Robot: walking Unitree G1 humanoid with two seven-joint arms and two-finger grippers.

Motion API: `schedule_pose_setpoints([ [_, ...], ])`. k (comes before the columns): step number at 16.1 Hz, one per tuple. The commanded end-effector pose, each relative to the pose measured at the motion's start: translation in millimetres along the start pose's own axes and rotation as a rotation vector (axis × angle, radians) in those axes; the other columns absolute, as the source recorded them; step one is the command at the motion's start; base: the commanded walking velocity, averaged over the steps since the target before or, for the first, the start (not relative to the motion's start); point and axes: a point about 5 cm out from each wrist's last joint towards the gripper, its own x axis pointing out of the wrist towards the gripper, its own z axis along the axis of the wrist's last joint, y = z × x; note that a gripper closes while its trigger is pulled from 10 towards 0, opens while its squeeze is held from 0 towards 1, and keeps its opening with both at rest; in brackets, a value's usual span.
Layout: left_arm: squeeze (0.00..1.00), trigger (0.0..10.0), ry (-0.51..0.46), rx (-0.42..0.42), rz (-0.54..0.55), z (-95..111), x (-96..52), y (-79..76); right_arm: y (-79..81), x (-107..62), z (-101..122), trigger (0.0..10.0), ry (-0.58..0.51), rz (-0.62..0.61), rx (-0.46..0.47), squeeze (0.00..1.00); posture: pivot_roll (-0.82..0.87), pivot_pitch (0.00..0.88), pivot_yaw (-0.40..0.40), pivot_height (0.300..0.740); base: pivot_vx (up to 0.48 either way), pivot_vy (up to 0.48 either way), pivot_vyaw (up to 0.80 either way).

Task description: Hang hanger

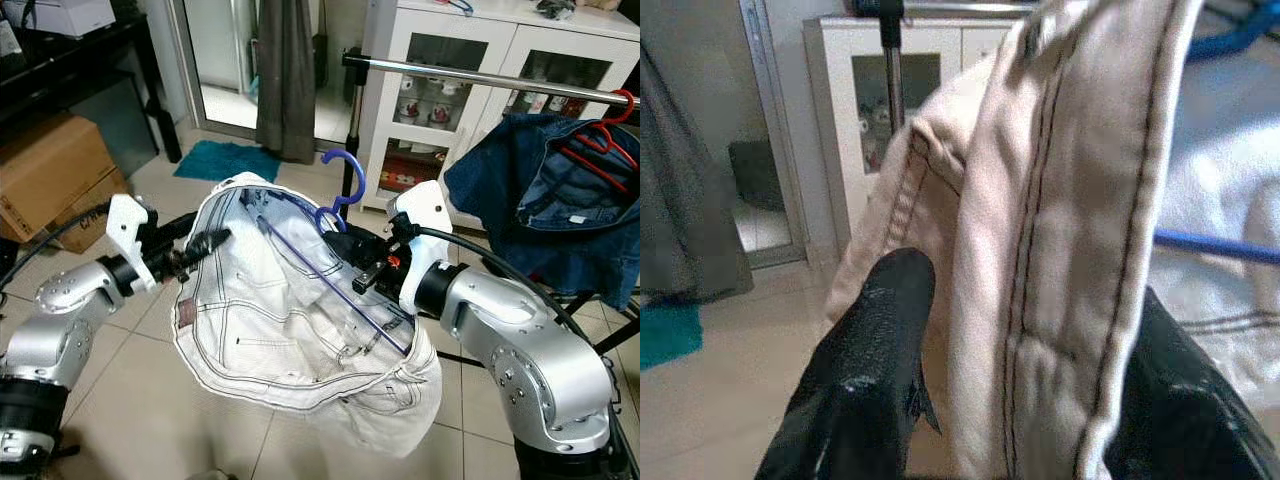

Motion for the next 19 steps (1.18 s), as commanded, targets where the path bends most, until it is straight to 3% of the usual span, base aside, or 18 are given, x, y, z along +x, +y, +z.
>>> schedule_pose_setpoints([
  [1,0.0,0.0,-0.035,0.024,0.008,8,3.1,0.3,0.8,-6.5,16,0.0,-0.061,-0.008,-0.054,0.0,-0.08,0.0,-0.008,0.74,0.0,0.0,0.0],
  [6,0.0,0.0,-0.046,0.01,0.005,8,3.3,-1.5,1.0,-5.6,15,0.0,-0.047,-0.01,-0.057,0.0,-0.07,0.0,-0.014,0.74,0.0,0.0,0.0],
  [13,0.0,0.0,0.011,0.068,0.09,4,0.2,11.3,0.7,-4.4,15,0.0,-0.039,-0.013,-0.07,0.0,-0.07,0.0,-0.017,0.74,0.0,0.0,0.0],
  [15,0.0,0.0,0.032,0.16,0.161,18,7.1,22.5,3.8,5.6,13,0.0,0.014,-0.032,-0.14,0.0,-0.08,0.0,-0.018,0.74,0.0,0.0,0.0],
  [18,0.0,0.0,0.037,0.278,0.203,48,18.6,32.5,14.0,25.6,-5,0.0,0.194,-0.039,-0.346,0.0,-0.07,0.0,-0.023,0.74,0.0,0.0,0.0],
  [19,0.0,0.0,0.039,0.314,0.199,55,21.8,32.4,17.2,29.3,-11,0.0,0.222,-0.033,-0.352,0.0,-0.07,0.0,-0.026,0.74,0.0,0.0,0.0],
])
